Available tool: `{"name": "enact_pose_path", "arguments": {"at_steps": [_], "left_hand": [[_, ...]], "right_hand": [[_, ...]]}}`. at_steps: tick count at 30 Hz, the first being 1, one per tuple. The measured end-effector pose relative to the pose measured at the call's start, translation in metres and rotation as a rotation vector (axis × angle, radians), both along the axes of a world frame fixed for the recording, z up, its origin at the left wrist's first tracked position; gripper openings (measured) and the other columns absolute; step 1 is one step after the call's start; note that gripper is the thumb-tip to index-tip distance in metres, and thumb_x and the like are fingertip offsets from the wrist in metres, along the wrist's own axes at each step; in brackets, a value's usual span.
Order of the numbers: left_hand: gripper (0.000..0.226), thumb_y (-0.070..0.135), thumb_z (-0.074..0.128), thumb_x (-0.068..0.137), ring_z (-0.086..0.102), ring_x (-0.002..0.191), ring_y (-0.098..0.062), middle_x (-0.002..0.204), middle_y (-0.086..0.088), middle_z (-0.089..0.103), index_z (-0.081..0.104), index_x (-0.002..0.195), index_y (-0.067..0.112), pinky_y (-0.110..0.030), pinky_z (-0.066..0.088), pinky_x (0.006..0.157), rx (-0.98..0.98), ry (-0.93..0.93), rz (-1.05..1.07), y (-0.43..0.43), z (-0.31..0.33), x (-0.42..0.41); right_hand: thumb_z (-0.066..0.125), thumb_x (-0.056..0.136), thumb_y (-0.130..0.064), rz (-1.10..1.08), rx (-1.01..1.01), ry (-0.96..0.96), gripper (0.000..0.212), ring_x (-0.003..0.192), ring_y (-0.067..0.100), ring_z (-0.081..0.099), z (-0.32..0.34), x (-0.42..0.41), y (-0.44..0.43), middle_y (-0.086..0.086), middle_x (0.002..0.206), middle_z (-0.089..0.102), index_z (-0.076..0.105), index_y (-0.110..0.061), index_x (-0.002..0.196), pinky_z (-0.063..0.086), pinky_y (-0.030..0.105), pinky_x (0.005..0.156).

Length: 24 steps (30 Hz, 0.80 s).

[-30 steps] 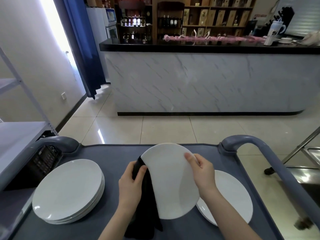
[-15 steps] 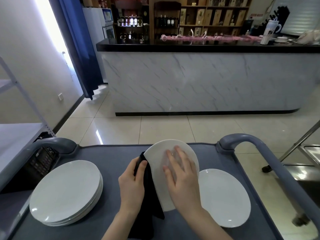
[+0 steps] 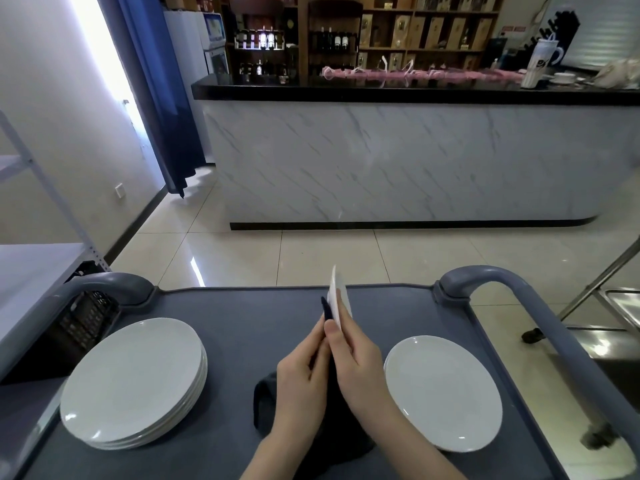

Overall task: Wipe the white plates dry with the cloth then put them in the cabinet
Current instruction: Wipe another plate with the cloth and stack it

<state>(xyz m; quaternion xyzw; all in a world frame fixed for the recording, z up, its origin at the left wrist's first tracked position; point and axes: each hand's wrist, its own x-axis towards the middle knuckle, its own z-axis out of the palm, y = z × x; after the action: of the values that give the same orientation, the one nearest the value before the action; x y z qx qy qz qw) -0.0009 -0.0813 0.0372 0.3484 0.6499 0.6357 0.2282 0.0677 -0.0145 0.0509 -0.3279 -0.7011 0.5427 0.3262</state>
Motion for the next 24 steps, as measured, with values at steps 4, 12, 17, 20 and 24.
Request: {"name": "enact_pose_path", "arguments": {"at_steps": [4, 12, 17, 20, 24], "left_hand": [[0.039, 0.017, 0.047, 0.103, 0.061, 0.116, 0.002, 0.124, 0.021, 0.066, 0.056, 0.137, 0.035, -0.012, 0.047, 0.091, 0.046, -0.043, -0.061, 0.007, 0.007, 0.000], [0.050, 0.016, 0.038, 0.104, 0.024, 0.145, 0.003, 0.157, 0.024, 0.029, 0.035, 0.148, 0.038, -0.032, 0.024, 0.121, 0.064, 0.087, -0.104, 0.017, -0.003, -0.004], [0.049, 0.033, 0.032, 0.101, 0.018, 0.147, 0.003, 0.160, 0.024, 0.020, 0.028, 0.149, 0.044, -0.037, 0.022, 0.122, 0.028, 0.232, -0.083, 0.027, -0.009, -0.016], [0.049, 0.043, 0.029, 0.101, 0.016, 0.148, -0.001, 0.159, 0.026, 0.019, 0.025, 0.149, 0.051, -0.039, 0.022, 0.121, 0.018, 0.315, -0.116, 0.029, -0.013, -0.025], [0.050, 0.050, 0.027, 0.100, 0.014, 0.148, 0.000, 0.159, 0.029, 0.016, 0.023, 0.149, 0.052, -0.041, 0.021, 0.121, -0.016, 0.323, -0.139, 0.031, -0.018, -0.027]], "right_hand": [[0.046, 0.103, -0.030, 0.038, -0.077, 0.097, 0.043, 0.126, -0.006, 0.052, 0.007, 0.000, 0.004, -0.023, 0.135, 0.058, 0.045, -0.037, 0.146, 0.040, 0.029, 0.111], [0.042, 0.101, -0.016, 0.138, -0.341, 0.243, 0.039, 0.125, 0.010, 0.058, 0.018, 0.005, 0.007, -0.007, 0.129, 0.067, 0.059, -0.026, 0.135, 0.041, 0.037, 0.110], [0.037, 0.106, -0.015, 0.116, -0.438, 0.262, 0.036, 0.120, 0.017, 0.063, 0.018, 0.008, 0.007, 0.002, 0.123, 0.070, 0.065, -0.023, 0.127, 0.044, 0.042, 0.108], [0.038, 0.105, -0.014, 0.119, -0.471, 0.268, 0.037, 0.116, 0.019, 0.066, 0.017, 0.012, 0.008, 0.004, 0.119, 0.072, 0.071, -0.027, 0.118, 0.052, 0.037, 0.100], [0.039, 0.105, -0.012, 0.095, -0.488, 0.298, 0.038, 0.112, 0.022, 0.068, 0.015, 0.018, 0.010, 0.008, 0.115, 0.073, 0.073, -0.026, 0.114, 0.057, 0.030, 0.088]]}}
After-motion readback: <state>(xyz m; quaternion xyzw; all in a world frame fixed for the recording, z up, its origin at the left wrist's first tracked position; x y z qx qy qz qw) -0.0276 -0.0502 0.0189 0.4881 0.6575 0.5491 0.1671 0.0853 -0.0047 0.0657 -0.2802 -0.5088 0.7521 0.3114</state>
